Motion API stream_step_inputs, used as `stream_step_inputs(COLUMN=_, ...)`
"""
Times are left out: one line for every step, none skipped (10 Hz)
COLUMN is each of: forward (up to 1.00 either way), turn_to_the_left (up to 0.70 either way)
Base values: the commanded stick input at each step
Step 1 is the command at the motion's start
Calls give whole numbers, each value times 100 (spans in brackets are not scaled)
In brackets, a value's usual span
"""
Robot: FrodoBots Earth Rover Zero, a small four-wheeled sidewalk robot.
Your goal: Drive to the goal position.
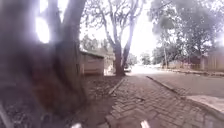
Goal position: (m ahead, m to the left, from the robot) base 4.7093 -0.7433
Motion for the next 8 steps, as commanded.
stream_step_inputs(forward=-70, turn_to_the_left=11)
stream_step_inputs(forward=-70, turn_to_the_left=12)
stream_step_inputs(forward=-70, turn_to_the_left=11)
stream_step_inputs(forward=-70, turn_to_the_left=11)
stream_step_inputs(forward=-70, turn_to_the_left=11)
stream_step_inputs(forward=-70, turn_to_the_left=12)
stream_step_inputs(forward=-52, turn_to_the_left=15)
stream_step_inputs(forward=-20, turn_to_the_left=20)
